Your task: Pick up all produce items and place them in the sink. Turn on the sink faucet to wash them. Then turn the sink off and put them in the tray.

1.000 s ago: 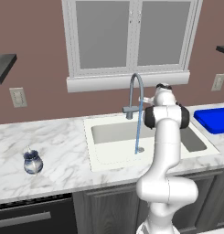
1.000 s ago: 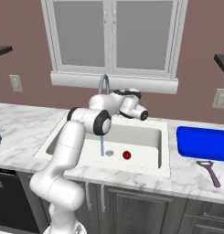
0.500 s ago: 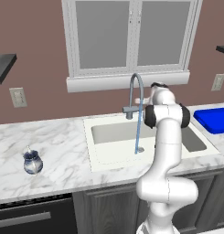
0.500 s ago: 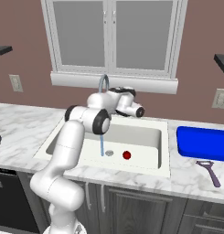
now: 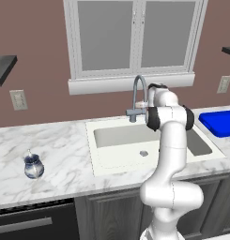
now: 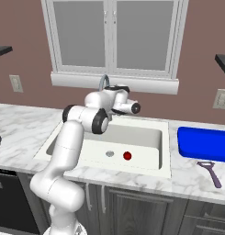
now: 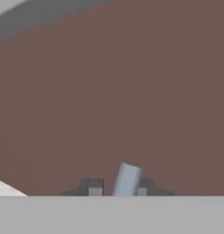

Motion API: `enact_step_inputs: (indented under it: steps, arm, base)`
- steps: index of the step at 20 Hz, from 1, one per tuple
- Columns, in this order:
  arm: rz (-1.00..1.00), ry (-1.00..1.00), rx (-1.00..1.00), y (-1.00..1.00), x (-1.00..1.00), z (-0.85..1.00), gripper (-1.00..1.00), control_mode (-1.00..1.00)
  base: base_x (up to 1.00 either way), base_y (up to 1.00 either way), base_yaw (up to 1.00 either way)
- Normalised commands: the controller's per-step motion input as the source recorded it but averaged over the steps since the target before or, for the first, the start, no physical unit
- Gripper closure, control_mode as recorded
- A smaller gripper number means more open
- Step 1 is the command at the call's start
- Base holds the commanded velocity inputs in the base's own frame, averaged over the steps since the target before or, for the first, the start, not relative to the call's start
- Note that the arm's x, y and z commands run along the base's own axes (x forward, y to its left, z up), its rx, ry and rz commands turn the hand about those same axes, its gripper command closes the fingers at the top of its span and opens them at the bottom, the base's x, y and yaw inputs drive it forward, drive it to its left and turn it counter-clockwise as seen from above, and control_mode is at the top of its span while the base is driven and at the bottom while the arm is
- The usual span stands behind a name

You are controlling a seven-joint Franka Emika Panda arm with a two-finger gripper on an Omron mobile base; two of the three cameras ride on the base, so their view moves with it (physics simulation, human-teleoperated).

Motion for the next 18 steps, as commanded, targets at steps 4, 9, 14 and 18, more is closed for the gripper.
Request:
enact_step_inputs:
  steps: [4,9,14,18]
  arm:
    - [0.44,-0.09,0.00,0.22,0.28,0.00,1.00,-1.00]
    - [0.28,-0.10,0.00,-0.09,0.08,0.00,1.00,-1.00]
    - [0.23,-0.10,0.00,-0.02,0.12,0.00,-1.00,-1.00]
    - [0.19,-0.11,0.00,-0.11,0.08,0.00,-1.00,-1.00]
  base:
    - [0.00,0.00,0.00]
    - [0.00,0.00,0.00]
    - [0.00,0.00,0.00]
    - [0.00,0.00,0.00]
